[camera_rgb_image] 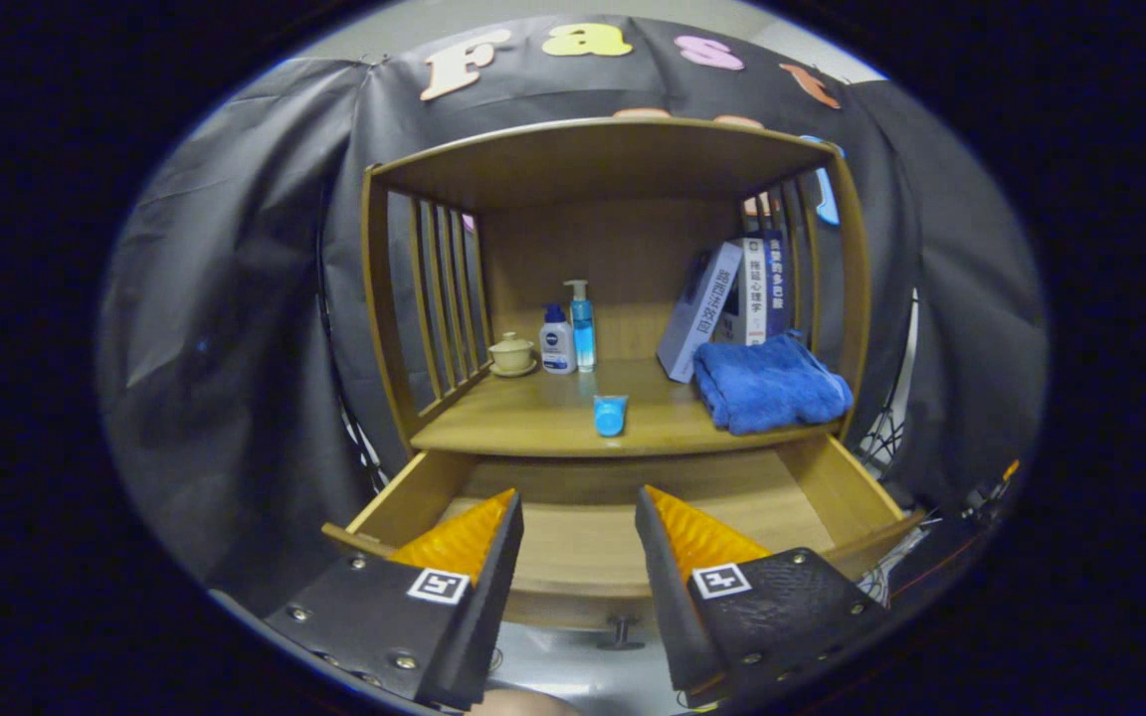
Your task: Pull open the drawer, take out the items inside it, and place them on the countertop above the cabinet.
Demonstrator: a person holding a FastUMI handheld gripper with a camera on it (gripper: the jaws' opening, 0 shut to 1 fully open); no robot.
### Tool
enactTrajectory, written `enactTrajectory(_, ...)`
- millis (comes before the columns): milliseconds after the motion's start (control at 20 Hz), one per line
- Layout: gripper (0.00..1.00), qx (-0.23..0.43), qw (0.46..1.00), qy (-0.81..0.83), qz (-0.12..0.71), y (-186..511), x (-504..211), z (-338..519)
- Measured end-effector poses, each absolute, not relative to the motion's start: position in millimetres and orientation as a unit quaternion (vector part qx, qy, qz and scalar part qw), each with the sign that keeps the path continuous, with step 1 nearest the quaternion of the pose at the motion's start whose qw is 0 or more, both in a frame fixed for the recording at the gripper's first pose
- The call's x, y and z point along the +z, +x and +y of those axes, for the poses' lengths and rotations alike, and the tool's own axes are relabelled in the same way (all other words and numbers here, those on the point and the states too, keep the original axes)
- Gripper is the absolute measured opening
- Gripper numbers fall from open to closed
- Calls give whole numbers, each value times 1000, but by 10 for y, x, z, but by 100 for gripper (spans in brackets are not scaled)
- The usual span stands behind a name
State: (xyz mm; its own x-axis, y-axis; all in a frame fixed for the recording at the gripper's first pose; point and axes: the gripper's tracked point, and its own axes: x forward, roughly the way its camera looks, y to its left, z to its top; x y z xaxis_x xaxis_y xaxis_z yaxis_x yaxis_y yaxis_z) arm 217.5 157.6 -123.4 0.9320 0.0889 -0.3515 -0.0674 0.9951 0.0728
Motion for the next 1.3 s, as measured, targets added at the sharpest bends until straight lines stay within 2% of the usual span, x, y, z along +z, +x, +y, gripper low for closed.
enactTrajectory(50,67,36,983,35,178,2073,-1305,1560)
enactTrajectory(450,99,-9,987,-27,155,1812,-1671,1230)
enactTrajectory(750,99,-22,985,-9,172,1972,-1982,1201)
enactTrajectory(1300,99,-22,984,-9,175,2082,-2043,1194)
